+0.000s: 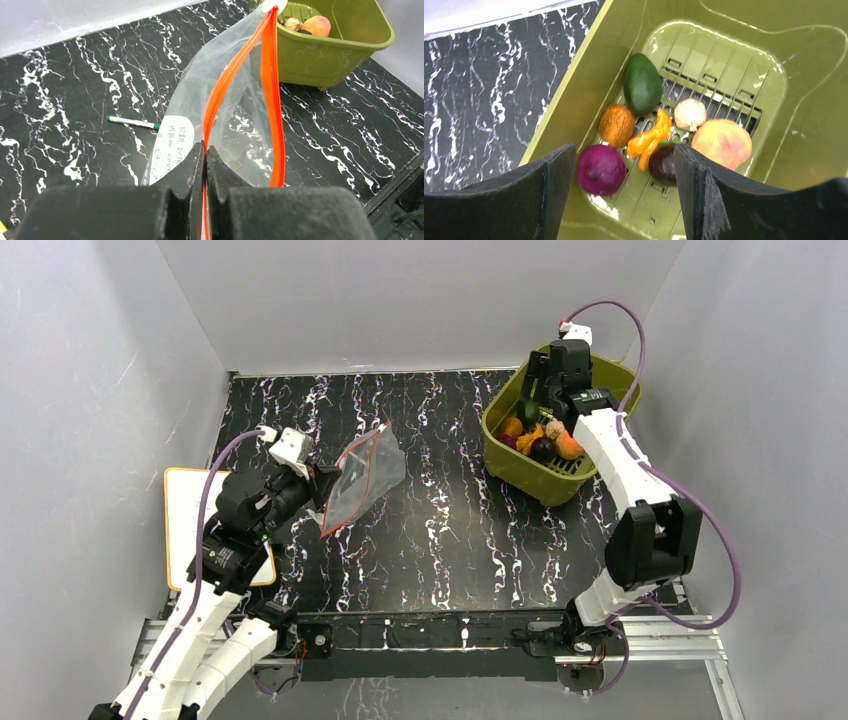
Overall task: Place the food in the zip-top bag and seal the zipper
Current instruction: Pick up the fake fruit from the bin.
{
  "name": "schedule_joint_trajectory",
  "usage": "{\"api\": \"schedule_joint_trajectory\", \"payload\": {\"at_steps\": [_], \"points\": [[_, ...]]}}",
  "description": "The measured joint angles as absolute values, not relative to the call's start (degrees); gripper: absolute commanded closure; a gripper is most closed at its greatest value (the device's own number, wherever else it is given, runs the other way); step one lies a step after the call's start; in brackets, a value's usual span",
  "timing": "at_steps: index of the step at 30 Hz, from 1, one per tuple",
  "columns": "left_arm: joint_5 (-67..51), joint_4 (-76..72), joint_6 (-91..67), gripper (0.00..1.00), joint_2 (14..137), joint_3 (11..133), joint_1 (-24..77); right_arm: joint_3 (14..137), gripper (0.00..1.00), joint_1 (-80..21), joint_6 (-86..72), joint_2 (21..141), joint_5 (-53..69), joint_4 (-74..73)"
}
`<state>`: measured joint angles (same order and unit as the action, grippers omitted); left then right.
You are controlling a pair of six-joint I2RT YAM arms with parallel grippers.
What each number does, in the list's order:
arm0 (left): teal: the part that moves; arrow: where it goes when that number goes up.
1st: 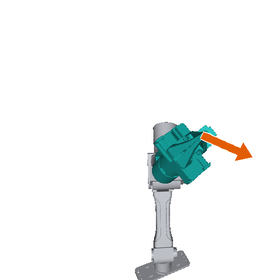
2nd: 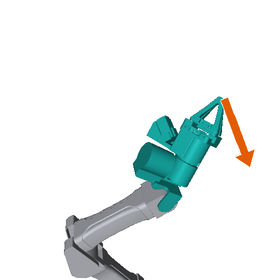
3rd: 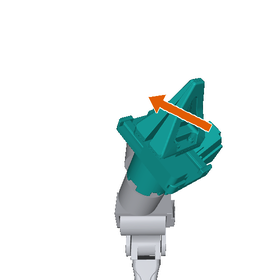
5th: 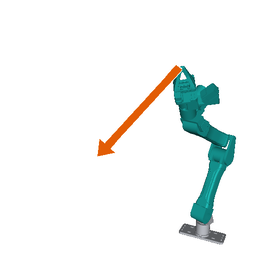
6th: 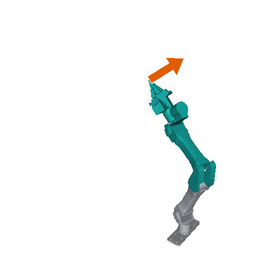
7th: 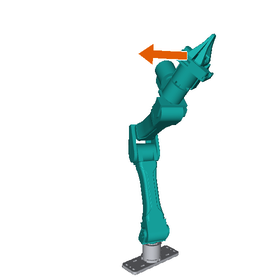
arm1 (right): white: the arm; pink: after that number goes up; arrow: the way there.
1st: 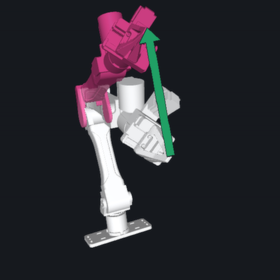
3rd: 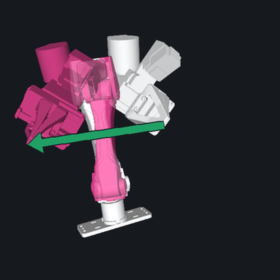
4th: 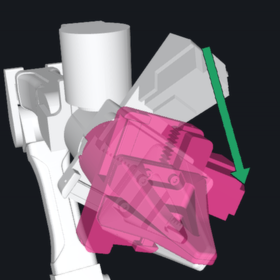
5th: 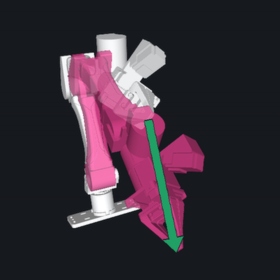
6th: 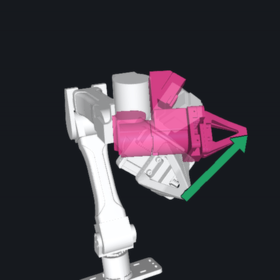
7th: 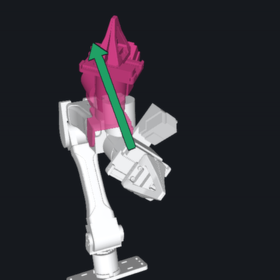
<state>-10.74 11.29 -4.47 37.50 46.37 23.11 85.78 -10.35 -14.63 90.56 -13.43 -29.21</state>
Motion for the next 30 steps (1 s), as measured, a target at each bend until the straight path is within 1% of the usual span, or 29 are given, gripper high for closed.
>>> {"api": "schedule_joint_trajectory", "payload": {"at_steps": [3,6,12,13,14,16,24,30], "points": [[-10.7,12.5,-5.2,1.0,37.5,46.0,23.1,85.8,0.31,-8.6,-14.0,94.3,-13.0,-25.7],[-10.7,13.8,-6.2,1.0,37.3,45.9,23.1,87.9,0.29,-7.8,-12.6,101.0,-12.5,-24.0],[-10.2,14.6,-9.0,1.0,36.2,46.0,23.1,91.4,0.28,-5.9,-10.6,113.6,-10.0,-23.3],[-10.2,14.7,-9.4,1.0,36.2,46.0,23.1,91.5,0.26,-5.7,-10.5,114.4,-9.6,-23.2],[-10.1,14.7,-9.8,1.0,36.2,46.0,23.1,91.8,0.23,-5.3,-10.3,115.5,-9.2,-23.2],[-10.0,14.6,-10.7,1.0,36.2,46.0,23.1,92.4,0.21,-4.8,-10.0,116.8,-8.5,-23.1],[-10.5,14.1,-12.5,1.0,37.1,46.0,23.1,95.1,0.22,-3.8,-8.8,119.5,-6.6,-20.7],[-11.5,13.8,-12.7,1.0,37.6,46.0,23.1,95.7,0.26,-3.6,-7.7,120.8,-5.3,-17.7]]}}
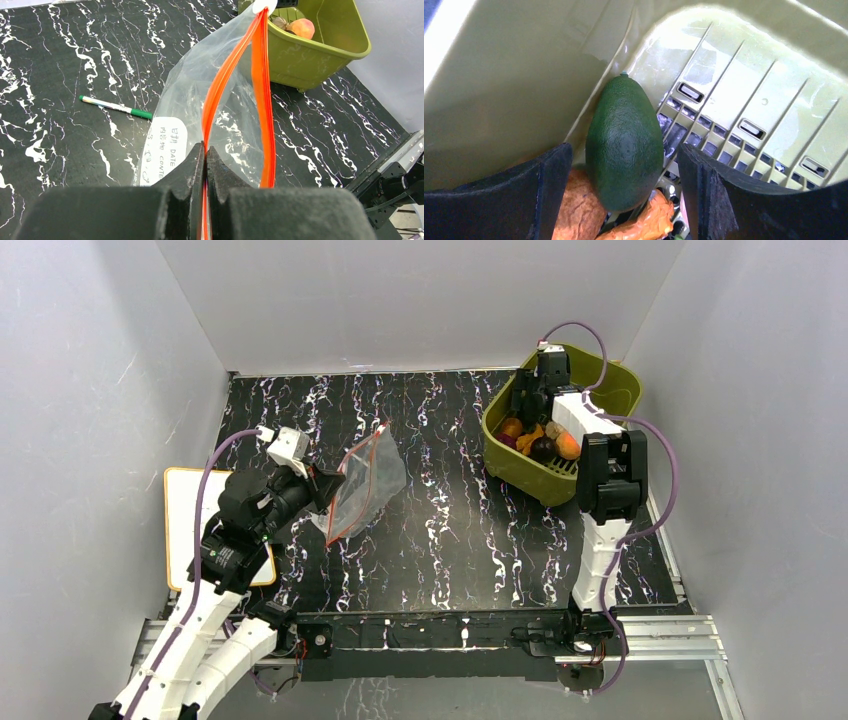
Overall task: Place the food in the zip-top bag and seal the zipper
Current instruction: Pick up the fake fruit from the bin.
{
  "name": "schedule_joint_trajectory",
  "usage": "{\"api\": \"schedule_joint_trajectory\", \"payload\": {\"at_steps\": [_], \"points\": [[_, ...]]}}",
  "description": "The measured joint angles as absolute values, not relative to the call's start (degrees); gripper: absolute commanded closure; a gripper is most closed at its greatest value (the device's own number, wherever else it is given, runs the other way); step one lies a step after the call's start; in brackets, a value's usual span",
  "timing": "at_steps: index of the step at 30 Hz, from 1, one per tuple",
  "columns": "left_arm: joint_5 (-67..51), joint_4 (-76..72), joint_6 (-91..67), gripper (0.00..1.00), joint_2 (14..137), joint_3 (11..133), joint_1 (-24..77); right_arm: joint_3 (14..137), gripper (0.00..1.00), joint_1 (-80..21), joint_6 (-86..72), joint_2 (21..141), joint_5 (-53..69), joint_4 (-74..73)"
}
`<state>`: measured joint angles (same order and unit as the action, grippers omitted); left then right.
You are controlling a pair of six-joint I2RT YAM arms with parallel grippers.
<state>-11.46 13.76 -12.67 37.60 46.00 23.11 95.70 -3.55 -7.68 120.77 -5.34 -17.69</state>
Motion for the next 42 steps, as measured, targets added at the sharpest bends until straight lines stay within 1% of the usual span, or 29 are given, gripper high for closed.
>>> {"api": "schedule_joint_trajectory", "payload": {"at_steps": [5,11,14,16,21,24,36,42], "points": [[-12.0,13.8,-13.0,1.0,37.5,46.1,23.1,95.9,0.3,-3.0,-7.6,123.1,-4.4,-16.8],[-12.4,14.5,-13.3,1.0,37.2,46.3,23.1,95.9,0.5,-2.9,-7.3,123.3,-3.2,-16.0],[-12.4,15.2,-13.3,1.0,36.8,46.5,23.1,95.9,0.57,-2.9,-7.4,123.3,-3.0,-16.0],[-12.4,15.4,-13.5,1.0,36.5,46.5,23.1,95.9,0.6,-2.8,-7.4,123.2,-2.8,-16.0],[-11.9,15.7,-14.7,1.0,35.9,46.5,23.1,95.7,0.62,-2.8,-7.8,122.1,-3.2,-16.8],[-11.5,15.7,-15.5,1.0,35.9,46.5,23.1,94.7,0.63,-2.8,-8.8,119.3,-3.8,-17.9],[-7.9,17.0,-19.0,1.0,38.6,50.2,23.1,90.9,0.66,-4.5,-14.1,102.3,-6.7,-26.4],[-7.9,18.1,-21.2,1.0,39.3,50.5,23.1,88.1,0.67,-11.1,-15.8,91.2,-7.5,-29.1]]}}
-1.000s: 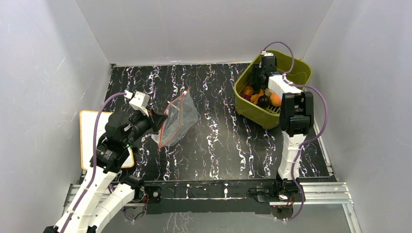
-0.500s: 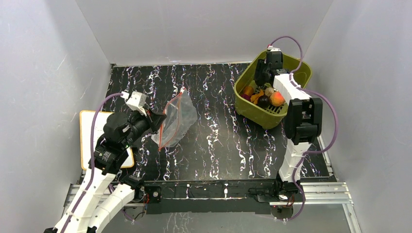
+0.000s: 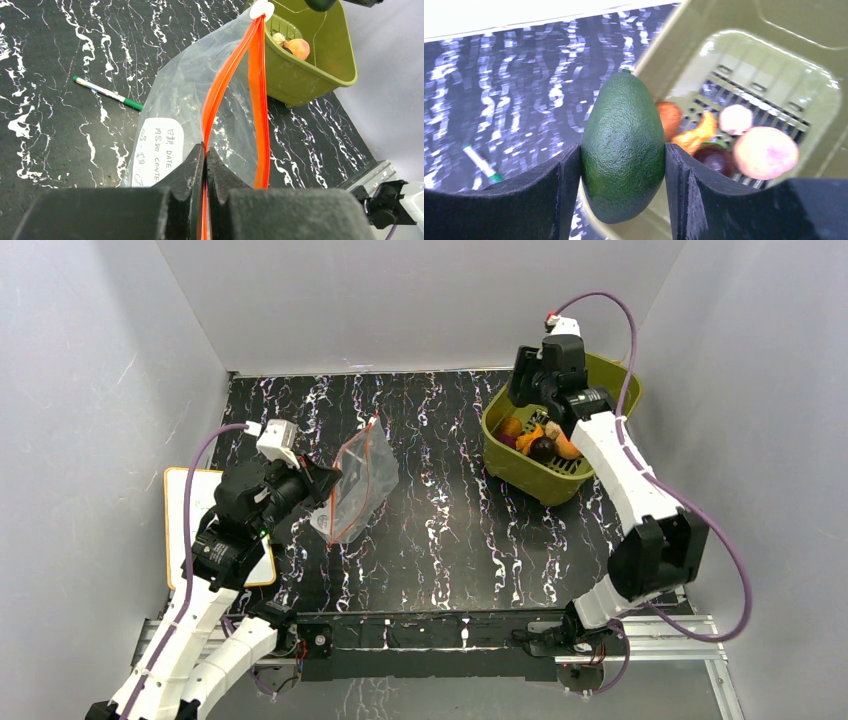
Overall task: Place the food in the zip-top bag and seal the zipper
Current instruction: Pick up the fake fruit from the bin, then place the fake fruit in the zipper food storage bag.
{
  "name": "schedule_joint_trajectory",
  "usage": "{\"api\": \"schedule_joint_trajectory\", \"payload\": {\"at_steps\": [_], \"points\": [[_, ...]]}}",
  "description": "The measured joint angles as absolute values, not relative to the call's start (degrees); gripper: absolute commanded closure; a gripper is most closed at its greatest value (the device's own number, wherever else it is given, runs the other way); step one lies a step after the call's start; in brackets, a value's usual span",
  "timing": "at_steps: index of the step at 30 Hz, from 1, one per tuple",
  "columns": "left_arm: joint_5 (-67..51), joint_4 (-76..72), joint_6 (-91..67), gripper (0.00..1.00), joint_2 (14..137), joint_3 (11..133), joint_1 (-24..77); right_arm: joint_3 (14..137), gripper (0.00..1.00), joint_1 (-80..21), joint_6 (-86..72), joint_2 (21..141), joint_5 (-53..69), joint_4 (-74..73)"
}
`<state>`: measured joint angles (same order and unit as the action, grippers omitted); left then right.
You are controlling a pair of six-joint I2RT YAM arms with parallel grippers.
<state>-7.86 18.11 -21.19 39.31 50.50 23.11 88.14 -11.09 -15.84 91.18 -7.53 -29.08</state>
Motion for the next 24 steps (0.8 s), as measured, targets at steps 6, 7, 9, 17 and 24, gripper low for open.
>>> {"api": "schedule_joint_trajectory", "payload": {"at_steps": [6,7,9,17,24], "points": [[-7.8,18.3,-24.1,1.0,39.5,50.5,23.1,85.1,0.69,-20.5,-18.4,82.7,-4.8,-28.5],[-7.8,18.2,-24.6,1.0,39.6,50.5,23.1,84.3,0.69,-22.4,-19.1,81.4,-3.9,-28.3],[-7.7,18.2,-25.3,1.0,40.1,50.5,23.1,83.2,0.69,-24.8,-20.5,79.7,-2.4,-28.1],[-7.7,17.5,-27.9,1.0,42.0,50.4,23.1,78.4,0.69,-34.0,-28.7,73.7,3.7,-22.4],[-8.1,16.2,-29.3,1.0,42.9,49.5,23.1,76.0,0.7,-39.9,-37.6,72.6,8.5,-14.4]]}}
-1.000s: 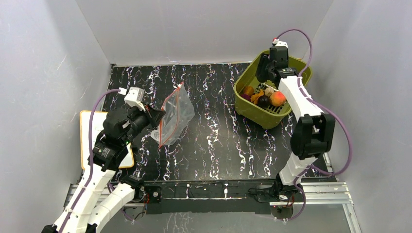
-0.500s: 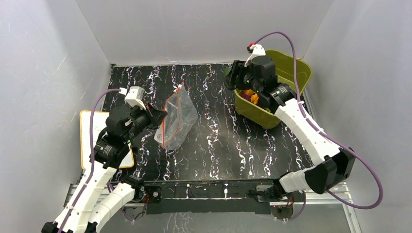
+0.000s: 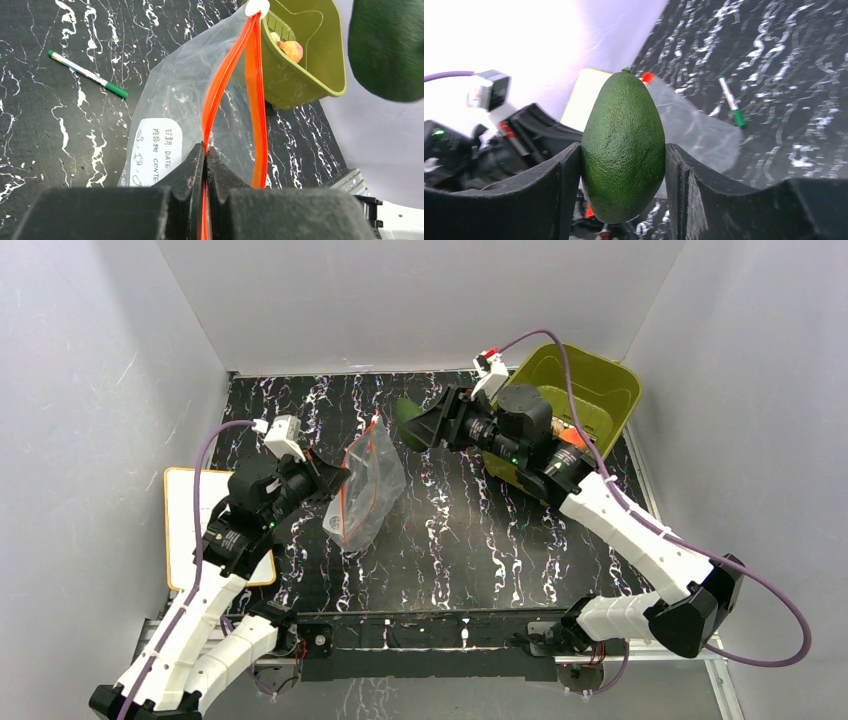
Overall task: Place the food in the zip-top bag and seal the zipper
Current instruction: Place the fake fruit in the zipper food storage bag.
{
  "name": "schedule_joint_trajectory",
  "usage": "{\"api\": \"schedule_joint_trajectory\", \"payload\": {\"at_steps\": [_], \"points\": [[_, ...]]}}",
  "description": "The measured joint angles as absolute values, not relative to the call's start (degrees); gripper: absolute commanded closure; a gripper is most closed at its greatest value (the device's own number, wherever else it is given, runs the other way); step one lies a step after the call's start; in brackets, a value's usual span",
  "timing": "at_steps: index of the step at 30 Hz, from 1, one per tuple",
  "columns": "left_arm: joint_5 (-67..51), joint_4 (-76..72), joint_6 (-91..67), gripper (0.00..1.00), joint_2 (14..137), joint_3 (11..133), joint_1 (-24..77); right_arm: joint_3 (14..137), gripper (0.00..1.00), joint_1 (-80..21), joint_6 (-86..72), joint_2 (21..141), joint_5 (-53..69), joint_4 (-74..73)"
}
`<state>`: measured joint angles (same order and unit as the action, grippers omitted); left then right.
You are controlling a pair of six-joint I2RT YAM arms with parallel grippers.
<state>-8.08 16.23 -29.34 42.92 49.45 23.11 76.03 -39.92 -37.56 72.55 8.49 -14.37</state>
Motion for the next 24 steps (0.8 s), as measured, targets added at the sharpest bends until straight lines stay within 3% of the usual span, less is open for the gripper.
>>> {"api": "schedule_joint_trajectory", "payload": {"at_steps": [10,24], "points": [[-10.1,14.8,-32.0,1.0,44.2,48.6,23.1,75.3,0.7,-48.2,-47.0,77.5,9.4,-7.3],[-11.4,13.3,-35.3,1.0,43.5,48.0,23.1,74.1,0.68,-50.8,-50.7,82.1,5.2,-11.5]]}}
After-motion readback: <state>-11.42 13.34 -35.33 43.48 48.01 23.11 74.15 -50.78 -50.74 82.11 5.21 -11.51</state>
